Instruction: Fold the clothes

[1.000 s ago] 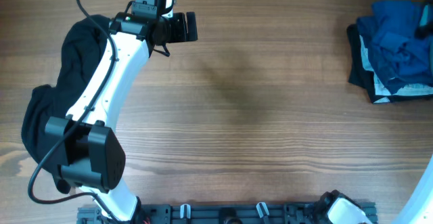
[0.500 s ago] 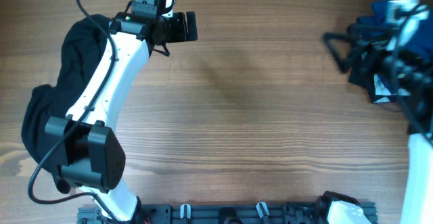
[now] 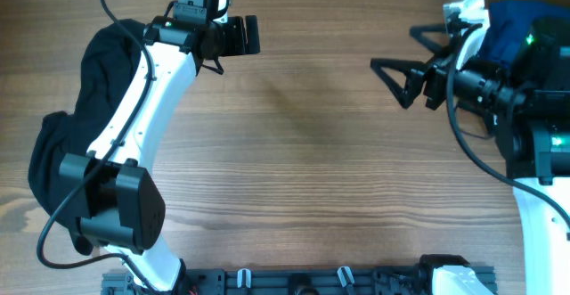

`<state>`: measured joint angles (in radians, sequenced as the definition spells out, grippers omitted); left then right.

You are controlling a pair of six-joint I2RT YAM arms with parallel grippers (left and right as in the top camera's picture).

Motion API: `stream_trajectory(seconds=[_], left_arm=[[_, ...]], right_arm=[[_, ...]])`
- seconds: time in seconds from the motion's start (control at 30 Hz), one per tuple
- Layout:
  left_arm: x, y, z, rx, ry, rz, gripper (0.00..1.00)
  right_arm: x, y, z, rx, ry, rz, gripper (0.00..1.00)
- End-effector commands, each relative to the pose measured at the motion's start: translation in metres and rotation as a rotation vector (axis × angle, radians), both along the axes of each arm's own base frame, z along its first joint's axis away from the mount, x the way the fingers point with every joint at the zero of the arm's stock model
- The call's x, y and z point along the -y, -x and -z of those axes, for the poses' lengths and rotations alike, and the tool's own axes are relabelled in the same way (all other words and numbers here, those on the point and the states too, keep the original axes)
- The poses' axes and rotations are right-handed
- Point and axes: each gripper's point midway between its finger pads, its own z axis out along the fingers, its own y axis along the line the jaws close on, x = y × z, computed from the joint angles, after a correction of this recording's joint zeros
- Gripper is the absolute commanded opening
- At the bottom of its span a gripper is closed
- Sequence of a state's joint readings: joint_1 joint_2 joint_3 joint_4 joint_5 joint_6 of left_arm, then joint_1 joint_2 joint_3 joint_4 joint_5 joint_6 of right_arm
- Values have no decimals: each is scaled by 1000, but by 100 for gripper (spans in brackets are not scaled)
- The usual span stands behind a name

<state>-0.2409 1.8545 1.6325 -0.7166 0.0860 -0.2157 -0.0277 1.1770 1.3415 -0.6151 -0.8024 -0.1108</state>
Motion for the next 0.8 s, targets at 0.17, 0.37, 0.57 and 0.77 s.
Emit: stream_trajectory(seconds=[0.17,0.37,0.57,0.77], left_arm=[[-3,-1,-8,21,-1,-10,100],[-3,-1,-8,21,-1,-10,100],[-3,-1,-8,21,-1,-10,100],[-3,-1,-8,21,-1,-10,100]], right_arm=[[41,14,-22,190,122,285,100],[40,51,23,368,129,289,100],[53,61,109,226,-84,433,100],[55,82,158,247,-84,447,100]])
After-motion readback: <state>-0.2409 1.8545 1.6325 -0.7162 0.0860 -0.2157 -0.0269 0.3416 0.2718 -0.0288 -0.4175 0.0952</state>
